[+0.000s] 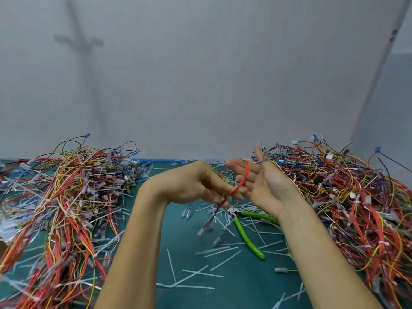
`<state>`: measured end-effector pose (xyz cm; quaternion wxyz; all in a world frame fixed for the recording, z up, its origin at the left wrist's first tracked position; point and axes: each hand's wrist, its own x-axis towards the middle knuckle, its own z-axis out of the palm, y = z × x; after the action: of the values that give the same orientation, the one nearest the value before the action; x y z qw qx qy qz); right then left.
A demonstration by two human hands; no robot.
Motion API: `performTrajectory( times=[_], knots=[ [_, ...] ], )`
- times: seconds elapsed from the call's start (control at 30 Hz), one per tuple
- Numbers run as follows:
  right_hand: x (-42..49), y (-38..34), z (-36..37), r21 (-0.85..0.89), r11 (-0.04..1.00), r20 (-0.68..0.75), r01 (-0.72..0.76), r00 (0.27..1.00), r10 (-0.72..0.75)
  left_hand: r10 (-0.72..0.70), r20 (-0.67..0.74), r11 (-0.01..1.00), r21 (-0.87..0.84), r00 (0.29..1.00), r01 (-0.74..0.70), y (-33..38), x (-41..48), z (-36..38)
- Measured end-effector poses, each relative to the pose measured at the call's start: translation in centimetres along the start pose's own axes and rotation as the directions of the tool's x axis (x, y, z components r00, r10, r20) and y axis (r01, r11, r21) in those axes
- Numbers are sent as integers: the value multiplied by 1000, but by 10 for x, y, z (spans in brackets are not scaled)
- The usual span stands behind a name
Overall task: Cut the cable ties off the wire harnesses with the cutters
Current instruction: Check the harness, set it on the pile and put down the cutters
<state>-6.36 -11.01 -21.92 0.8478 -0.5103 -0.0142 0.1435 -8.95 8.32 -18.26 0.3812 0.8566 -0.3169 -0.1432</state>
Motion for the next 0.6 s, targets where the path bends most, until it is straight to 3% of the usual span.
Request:
performTrajectory(
  times=[0.1,0.2,0.3,0.37,0.43,0.53,0.6],
  knots=[
    [-2,-1,-6,-31,998,-14,55,998,-55,-157,-11,980,123,987,157,-9,9,5],
    [-3,-1,-10,-109,990,-11,87,996,-88,-268,-83,951,133,960,278,-22,11,8],
    [-7,-1,-2,-361,920,72,152,988,-135,-318,-315,944,-15,894,331,-26,16,8],
    [-13,0,5,-528,812,180,247,968,-177,-384,-484,906,-364,786,218,-22,19,9],
    [-17,1,11,-639,687,301,345,935,-189,-446,-485,759,-650,752,32,-17,22,9],
    [-18,7,20,-746,531,413,402,905,-105,-469,-434,600,-796,769,-83,-17,24,11],
    [-17,11,23,-795,455,422,401,905,-60,-484,-461,536,-828,744,-164,-17,27,12]
  ],
)
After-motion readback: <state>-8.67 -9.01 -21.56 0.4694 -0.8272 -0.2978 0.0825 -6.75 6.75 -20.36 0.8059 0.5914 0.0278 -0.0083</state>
